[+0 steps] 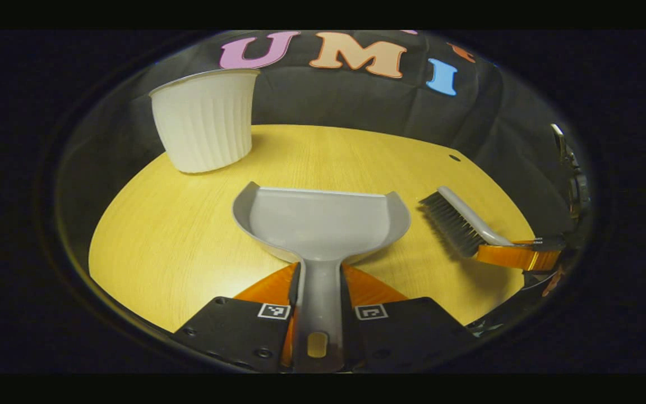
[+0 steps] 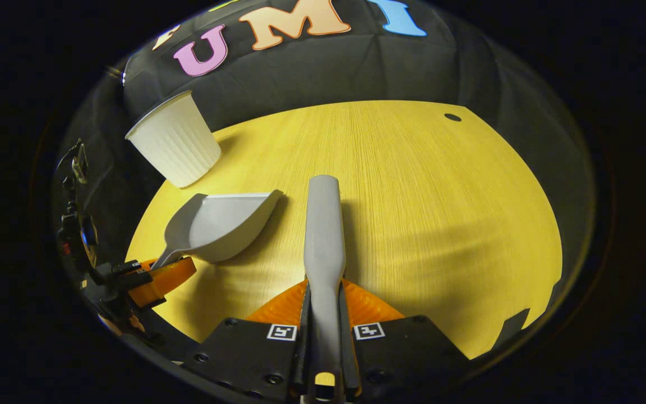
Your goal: Pick up the small broom and dustpan from the desktop, sweep the trash into the dustpan with the broom, and then empty the trash into the garbage bin.
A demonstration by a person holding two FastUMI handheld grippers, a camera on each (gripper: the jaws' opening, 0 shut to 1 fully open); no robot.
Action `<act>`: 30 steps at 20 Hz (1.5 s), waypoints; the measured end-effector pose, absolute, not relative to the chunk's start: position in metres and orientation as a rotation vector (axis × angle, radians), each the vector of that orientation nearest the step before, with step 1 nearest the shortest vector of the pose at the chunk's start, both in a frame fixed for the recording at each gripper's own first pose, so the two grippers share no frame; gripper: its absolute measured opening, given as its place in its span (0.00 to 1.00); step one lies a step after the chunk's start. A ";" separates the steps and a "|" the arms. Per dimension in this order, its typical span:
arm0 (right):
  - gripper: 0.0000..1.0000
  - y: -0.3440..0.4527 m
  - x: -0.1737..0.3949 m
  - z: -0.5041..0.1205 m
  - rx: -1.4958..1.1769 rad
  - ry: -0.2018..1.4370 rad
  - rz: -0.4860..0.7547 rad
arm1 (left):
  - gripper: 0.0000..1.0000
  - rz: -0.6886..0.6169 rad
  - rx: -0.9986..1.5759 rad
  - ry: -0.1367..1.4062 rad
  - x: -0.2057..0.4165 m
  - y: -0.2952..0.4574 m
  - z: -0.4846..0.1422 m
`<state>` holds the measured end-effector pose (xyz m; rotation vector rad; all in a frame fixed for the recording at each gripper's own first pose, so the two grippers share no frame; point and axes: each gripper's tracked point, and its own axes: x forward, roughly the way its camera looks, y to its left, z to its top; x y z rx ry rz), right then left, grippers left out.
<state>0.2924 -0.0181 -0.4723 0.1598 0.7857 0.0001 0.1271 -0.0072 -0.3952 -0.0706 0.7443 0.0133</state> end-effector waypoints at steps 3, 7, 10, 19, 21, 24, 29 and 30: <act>0.21 -0.018 0.295 -0.483 0.148 0.799 -0.003 | 0.28 0.018 -0.040 0.744 0.122 -0.007 -0.404; 0.22 -0.017 0.294 -0.498 0.140 0.834 -0.009 | 0.31 0.038 -0.059 0.738 0.123 -0.007 -0.408; 0.24 -0.010 0.293 -0.509 0.160 0.866 -0.003 | 0.35 0.046 -0.047 0.753 0.120 -0.008 -0.412; 0.92 -0.001 0.278 -0.512 0.157 0.872 0.086 | 0.78 0.055 -0.019 0.718 0.114 -0.008 -0.404; 0.93 -0.003 0.274 -0.501 0.169 0.851 0.085 | 0.82 0.050 -0.020 0.705 0.116 -0.010 -0.399; 0.93 -0.001 0.270 -0.465 0.220 0.764 0.096 | 0.84 0.053 0.009 0.660 0.113 -0.008 -0.378; 0.93 -0.021 0.239 -0.332 0.315 0.350 0.077 | 0.88 0.078 0.044 0.383 0.114 -0.017 -0.270; 0.93 -0.021 0.229 -0.301 0.334 0.258 0.080 | 0.90 0.096 0.046 0.319 0.112 -0.013 -0.246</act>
